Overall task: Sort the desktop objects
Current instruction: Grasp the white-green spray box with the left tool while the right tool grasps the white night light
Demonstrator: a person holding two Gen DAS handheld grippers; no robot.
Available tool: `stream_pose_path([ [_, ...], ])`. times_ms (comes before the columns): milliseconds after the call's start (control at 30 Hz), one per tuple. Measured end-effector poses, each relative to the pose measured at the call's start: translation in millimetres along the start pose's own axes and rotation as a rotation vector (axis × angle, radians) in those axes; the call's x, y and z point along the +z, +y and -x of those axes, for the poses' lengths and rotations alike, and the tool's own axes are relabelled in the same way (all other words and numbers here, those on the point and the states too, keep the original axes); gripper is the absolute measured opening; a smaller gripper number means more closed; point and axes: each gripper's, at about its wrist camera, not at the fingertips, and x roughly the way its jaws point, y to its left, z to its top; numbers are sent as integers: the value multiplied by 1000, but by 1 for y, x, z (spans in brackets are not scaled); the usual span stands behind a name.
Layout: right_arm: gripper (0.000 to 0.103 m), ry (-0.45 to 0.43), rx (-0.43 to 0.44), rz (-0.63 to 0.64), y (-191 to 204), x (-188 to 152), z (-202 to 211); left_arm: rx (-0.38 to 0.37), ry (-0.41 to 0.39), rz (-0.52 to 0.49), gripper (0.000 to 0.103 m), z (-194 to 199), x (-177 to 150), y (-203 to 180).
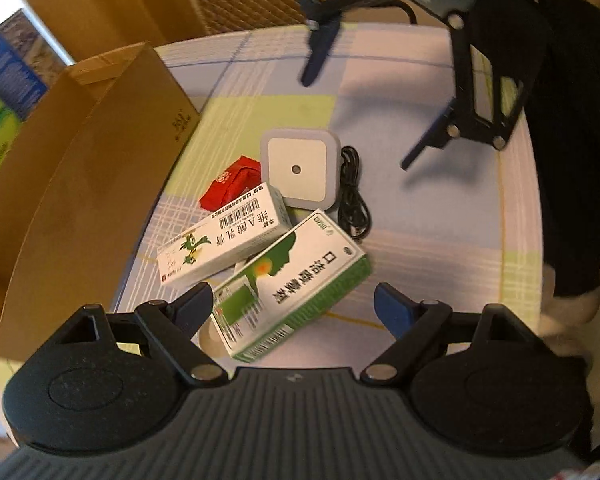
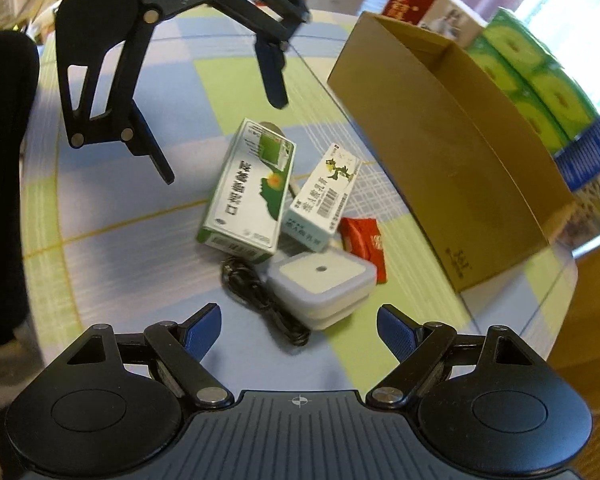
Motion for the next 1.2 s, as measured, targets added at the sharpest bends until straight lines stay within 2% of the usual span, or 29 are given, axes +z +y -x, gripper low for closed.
stream_pose_path([
  [267, 82, 17, 80, 21, -32, 11, -30, -100, 44, -96, 85, -32, 10, 16],
  [500, 82, 34, 141, 37, -39, 14, -47, -188, 88, -140, 82, -54, 11, 23],
  [700, 82, 63, 182, 56, -37, 16, -61, -218, 88, -155, 82, -60, 10, 27],
  [933, 82, 76, 214, 29, -39, 17, -67, -235, 102, -158, 73, -64, 7, 22],
  [1000, 79, 73, 214, 19, -40, 17, -66, -239, 107, -154, 69, -64, 4, 19],
  [1133, 66, 63, 203, -6, -40, 19, -63, -252, 115, -126, 60, -64, 1, 13],
  [1200, 65, 60, 197, -22, -39, 18, -61, -252, 115, -106, 58, -62, 0, 10],
])
